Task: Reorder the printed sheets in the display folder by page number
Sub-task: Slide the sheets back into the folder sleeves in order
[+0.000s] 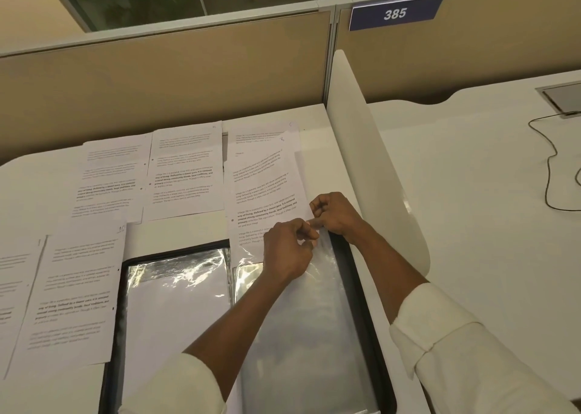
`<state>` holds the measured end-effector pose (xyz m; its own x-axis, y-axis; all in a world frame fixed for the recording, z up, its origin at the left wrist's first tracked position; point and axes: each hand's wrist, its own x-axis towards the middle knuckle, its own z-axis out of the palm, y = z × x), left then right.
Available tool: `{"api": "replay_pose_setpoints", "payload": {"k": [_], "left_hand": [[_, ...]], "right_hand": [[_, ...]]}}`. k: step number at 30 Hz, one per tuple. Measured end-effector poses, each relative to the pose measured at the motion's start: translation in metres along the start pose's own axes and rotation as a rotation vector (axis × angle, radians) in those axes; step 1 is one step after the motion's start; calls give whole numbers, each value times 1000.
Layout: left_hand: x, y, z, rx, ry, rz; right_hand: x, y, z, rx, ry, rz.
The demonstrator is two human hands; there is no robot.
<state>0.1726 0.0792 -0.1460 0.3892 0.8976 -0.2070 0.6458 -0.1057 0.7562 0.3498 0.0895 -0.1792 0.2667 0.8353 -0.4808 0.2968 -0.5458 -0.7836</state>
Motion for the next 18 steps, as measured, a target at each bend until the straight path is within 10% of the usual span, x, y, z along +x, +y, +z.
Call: {"api": "replay_pose_setpoints", "payload": {"k": [18], "left_hand": [[-4, 3, 3, -113, 42, -55]], "right_hand": [[0, -37, -21, -368, -384, -38]]}}
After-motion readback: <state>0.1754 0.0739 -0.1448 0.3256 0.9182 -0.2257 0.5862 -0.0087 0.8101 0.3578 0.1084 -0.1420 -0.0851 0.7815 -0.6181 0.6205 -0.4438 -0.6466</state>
